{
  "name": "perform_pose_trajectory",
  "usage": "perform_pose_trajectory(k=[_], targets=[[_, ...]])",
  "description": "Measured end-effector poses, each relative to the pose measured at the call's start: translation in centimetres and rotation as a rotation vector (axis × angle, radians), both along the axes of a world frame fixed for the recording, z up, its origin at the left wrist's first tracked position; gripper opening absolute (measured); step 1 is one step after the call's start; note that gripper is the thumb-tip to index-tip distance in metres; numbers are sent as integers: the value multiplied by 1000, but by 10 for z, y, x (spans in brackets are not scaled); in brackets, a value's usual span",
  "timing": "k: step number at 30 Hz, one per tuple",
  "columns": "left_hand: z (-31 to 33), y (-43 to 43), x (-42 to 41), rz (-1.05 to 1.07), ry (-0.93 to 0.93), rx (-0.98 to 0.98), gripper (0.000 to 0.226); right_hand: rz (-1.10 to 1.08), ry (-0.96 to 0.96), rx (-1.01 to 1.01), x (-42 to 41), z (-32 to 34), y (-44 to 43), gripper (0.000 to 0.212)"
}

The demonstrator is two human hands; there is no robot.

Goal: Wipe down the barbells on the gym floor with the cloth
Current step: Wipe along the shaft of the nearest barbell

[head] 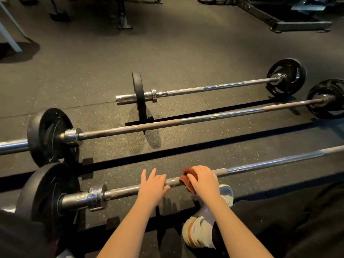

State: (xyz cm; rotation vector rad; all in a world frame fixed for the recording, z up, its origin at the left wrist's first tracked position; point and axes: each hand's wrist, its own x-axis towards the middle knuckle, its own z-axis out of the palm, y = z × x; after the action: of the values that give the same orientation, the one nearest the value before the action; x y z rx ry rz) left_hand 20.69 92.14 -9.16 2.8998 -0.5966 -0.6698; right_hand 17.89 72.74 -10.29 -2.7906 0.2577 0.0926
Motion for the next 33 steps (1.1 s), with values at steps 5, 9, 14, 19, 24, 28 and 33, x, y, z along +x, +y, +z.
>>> perform_pose_trajectory(k=[5, 9, 14, 19, 24, 28, 33], targets=[[3, 28, -9, 60, -22, 27, 44, -209, -98, 178, -6, -12, 21, 22], [4, 45, -20, 96, -128, 38, 44, 83, -148, 176, -6, -10, 75, 22], [-3, 73, -31, 149, -213, 47, 45, -68, -27, -25, 11, -6, 48, 30], [-9, 91, -45, 162, -360, 63, 52, -31, -100, 166, -6, -9, 100, 22], [-8, 103, -59, 220, -393, 82, 64, 264, -41, 110, 9, -11, 116, 22], [-9, 122, -74, 278, -400, 84, 71, -19, -109, 36, 0, -9, 104, 24], [-4, 131, -80, 402, -370, 107, 78, 184, -103, 184, -10, -11, 159, 22]])
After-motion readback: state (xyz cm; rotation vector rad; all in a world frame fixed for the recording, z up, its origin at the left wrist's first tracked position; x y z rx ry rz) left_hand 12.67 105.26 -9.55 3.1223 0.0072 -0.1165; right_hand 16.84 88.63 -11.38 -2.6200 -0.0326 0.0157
